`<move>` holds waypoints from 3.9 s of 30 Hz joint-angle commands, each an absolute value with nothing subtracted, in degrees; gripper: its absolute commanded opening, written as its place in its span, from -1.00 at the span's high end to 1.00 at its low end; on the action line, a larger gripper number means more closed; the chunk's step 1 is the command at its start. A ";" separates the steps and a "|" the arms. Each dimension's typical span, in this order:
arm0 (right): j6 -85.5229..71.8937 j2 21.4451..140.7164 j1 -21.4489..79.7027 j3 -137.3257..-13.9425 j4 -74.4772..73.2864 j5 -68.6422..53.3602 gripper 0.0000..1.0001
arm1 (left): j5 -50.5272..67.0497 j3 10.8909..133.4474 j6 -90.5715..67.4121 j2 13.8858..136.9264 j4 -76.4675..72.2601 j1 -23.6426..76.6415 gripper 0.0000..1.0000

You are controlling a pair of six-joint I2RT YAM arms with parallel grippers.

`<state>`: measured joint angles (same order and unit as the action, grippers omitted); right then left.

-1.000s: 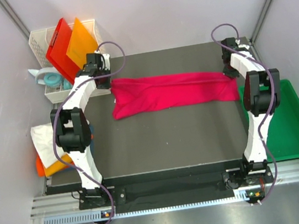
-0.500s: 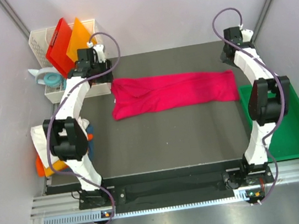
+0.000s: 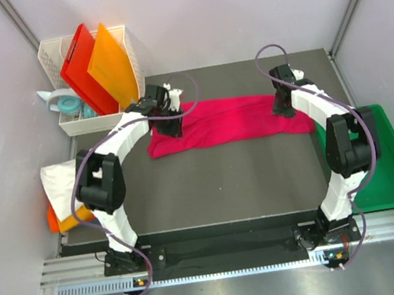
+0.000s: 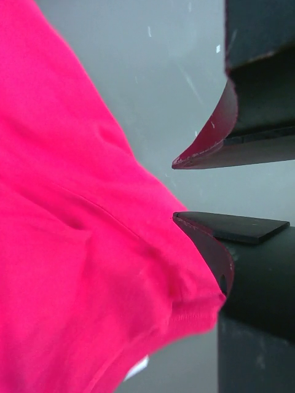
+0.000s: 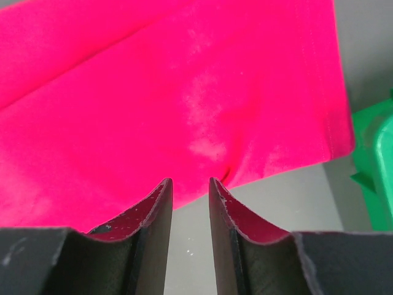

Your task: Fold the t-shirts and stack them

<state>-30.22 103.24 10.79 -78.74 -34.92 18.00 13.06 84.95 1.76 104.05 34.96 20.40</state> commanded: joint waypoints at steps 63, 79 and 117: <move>-29.27 141.23 0.44 -132.45 -46.23 14.24 0.63 | 12.66 93.08 3.16 114.08 49.66 25.31 0.90; -30.50 141.24 -1.85 -125.07 -49.74 12.13 1.00 | 17.14 86.75 3.61 113.81 54.58 25.31 1.00; -38.13 98.71 26.53 -54.06 -40.44 1.32 1.00 | -10.11 135.97 5.53 151.08 57.49 25.04 1.00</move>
<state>-33.26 98.96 19.44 -60.36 -41.36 4.47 -9.06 135.52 2.46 146.39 66.78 24.32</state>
